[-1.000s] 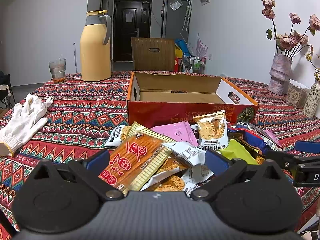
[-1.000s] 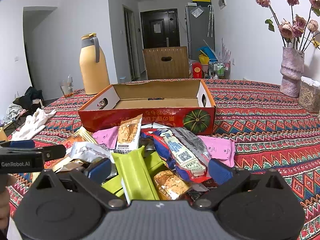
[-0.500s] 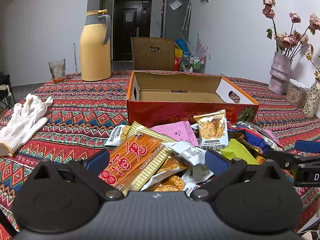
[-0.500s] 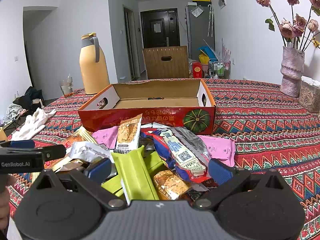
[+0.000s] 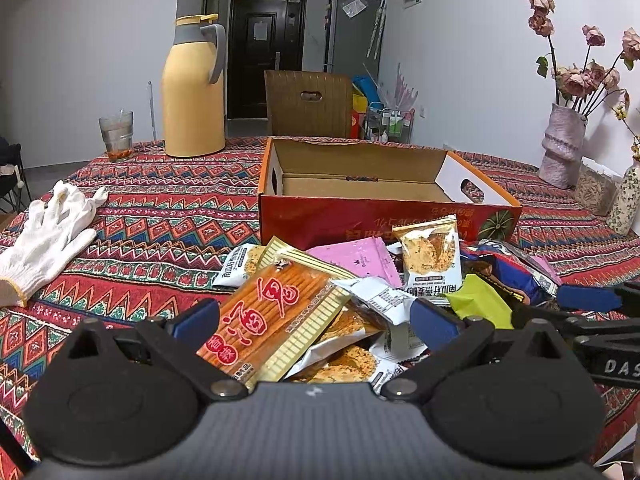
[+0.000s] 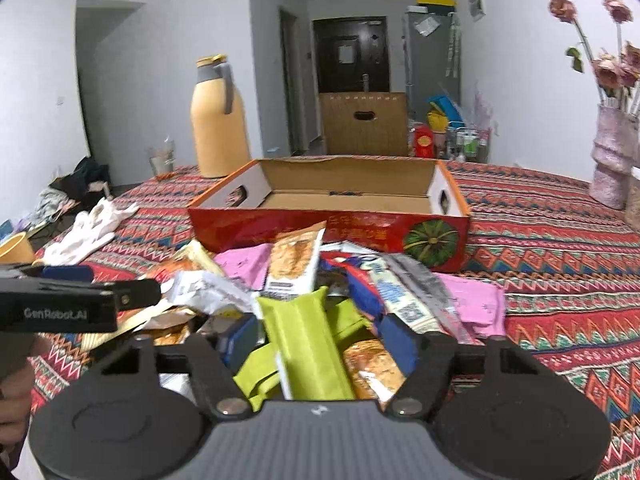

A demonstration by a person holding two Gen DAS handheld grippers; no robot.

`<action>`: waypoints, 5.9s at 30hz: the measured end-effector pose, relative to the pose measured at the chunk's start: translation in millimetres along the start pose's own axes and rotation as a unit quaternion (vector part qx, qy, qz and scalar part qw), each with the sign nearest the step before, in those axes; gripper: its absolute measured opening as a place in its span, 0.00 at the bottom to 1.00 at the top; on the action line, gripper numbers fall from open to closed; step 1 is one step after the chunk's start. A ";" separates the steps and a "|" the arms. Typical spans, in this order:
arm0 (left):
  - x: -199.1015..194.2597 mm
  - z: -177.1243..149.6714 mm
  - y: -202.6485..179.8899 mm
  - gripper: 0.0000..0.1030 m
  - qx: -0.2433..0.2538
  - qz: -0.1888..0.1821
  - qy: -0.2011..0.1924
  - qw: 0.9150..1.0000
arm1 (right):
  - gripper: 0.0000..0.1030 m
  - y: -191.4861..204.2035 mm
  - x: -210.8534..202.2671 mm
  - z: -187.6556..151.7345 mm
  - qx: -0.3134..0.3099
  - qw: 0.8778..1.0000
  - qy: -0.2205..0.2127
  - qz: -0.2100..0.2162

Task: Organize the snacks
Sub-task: 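Grasp the lime-green bar with the right tool and lift it, then grasp the orange-red stick-snack bag with the left tool while the right tool carries the green bar, then lower both held snacks into the cardboard box and open both tools, then move both tools back over the snack pile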

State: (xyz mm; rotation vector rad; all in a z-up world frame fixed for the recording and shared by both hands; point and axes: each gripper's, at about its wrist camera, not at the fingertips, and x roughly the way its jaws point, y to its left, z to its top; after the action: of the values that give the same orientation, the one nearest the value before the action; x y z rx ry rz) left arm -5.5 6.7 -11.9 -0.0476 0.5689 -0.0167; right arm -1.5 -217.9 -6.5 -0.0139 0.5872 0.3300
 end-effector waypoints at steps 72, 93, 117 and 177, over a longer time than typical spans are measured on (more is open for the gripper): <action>64.7 -0.6 64.9 0.45 0.000 0.022 0.099 0.995 | 0.33 -33.4 -4.7 11.0 0.050 0.997 -0.047 -0.026; 27.6 46.9 45.6 0.42 -0.002 0.012 0.015 1.000 | 0.32 -28.8 -19.6 38.6 0.039 0.994 -0.101 -0.010; 90.1 152.2 -6.1 0.42 -0.014 0.002 -0.026 1.000 | 0.32 -71.5 89.8 167.2 0.058 0.993 -0.097 -0.024; 95.2 130.7 -8.0 1.00 -0.002 0.016 -0.024 1.000 | 1.00 -76.7 95.2 119.5 0.050 0.997 -0.042 -0.049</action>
State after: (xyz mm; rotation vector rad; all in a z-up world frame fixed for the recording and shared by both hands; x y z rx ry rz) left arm 145.1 1.3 47.2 -0.0435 0.5223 0.0163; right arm 161.4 -249.2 35.1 0.0660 0.5168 0.2045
